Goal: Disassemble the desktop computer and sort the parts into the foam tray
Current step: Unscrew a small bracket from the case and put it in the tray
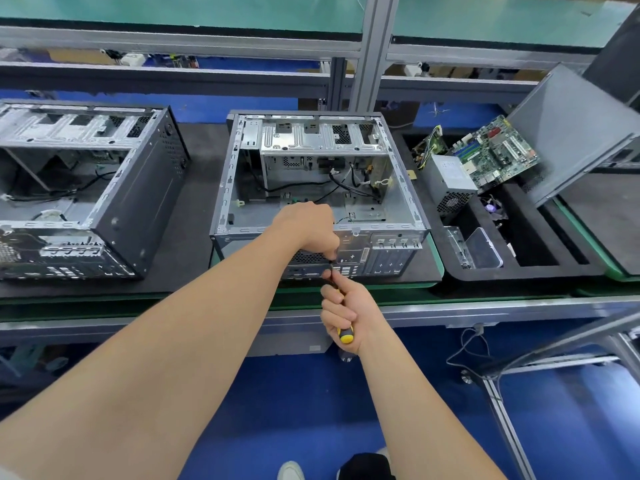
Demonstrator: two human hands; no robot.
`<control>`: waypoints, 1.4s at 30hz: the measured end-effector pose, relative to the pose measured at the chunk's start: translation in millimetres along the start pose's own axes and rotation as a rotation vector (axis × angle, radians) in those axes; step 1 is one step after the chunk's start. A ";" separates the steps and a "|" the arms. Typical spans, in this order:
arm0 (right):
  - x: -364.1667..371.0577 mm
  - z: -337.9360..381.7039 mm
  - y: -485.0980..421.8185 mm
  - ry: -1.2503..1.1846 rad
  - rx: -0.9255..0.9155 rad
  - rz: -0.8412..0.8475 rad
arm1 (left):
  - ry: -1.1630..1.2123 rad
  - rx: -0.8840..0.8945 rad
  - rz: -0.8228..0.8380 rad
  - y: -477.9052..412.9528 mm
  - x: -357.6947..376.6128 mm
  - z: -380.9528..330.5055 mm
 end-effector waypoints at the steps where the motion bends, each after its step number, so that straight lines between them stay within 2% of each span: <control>1: -2.9 3.8 1.5 0.133 -0.043 -0.099 | -0.006 0.001 0.004 -0.1 0.2 -0.8; 3: -4.6 11.4 4.3 0.440 -0.154 -0.281 | -0.023 0.001 0.004 0.0 -0.1 -0.5; 8: 11.1 24.5 14.2 1.407 -0.458 -0.801 | -0.036 -0.002 -0.003 0.2 -0.5 -1.1; 9: 12.2 23.9 13.7 1.519 -0.487 -0.882 | -0.033 -0.002 -0.004 0.2 -0.6 -1.0; 11: 12.3 21.7 11.2 1.595 -0.542 -0.957 | -0.025 -0.005 -0.006 0.4 -0.7 -0.6; 14: 9.3 20.8 9.7 1.490 -0.581 -0.887 | -0.019 -0.004 -0.004 0.1 0.1 -0.7; 16: 5.9 23.1 9.3 1.314 -0.512 -0.772 | -0.024 0.001 -0.002 0.2 -0.1 -0.9; 20: -11.3 15.5 5.4 0.559 -0.189 -0.383 | -0.032 0.002 -0.004 0.1 -0.4 -0.4; 27: -0.2 -7.2 10.0 -0.149 0.090 0.210 | -0.016 0.001 -0.016 1.1 -1.0 -1.3; 29: 5.2 -7.7 9.7 -0.203 0.088 0.258 | -0.018 0.001 -0.022 1.6 -1.0 -1.7; 31: 4.7 -5.9 6.7 -0.169 0.059 0.192 | -0.023 0.000 -0.026 1.4 -0.9 -2.1; 34: -0.3 -3.5 3.8 0.021 -0.020 -0.021 | -0.034 -0.006 -0.038 1.2 -1.3 -1.5; 36: -4.2 2.7 3.8 0.276 -0.133 -0.203 | -0.035 -0.007 -0.038 0.6 -1.4 -0.9; 40: 5.9 21.1 13.8 1.192 -0.407 -0.725 | -0.035 -0.014 -0.031 0.5 -0.8 -1.2; 42: 15.1 18.9 14.3 1.618 -0.458 -0.927 | -0.033 -0.012 -0.034 1.1 -0.9 -1.6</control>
Point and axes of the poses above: each hand's wrist, its own y-axis away from the middle knuckle, its own x-axis out of the palm, z = x × y, the point moved 5 cm from there along -y, towards the middle knuckle, and after that the axes turned 8 degrees about x, right-handed, at the moved point
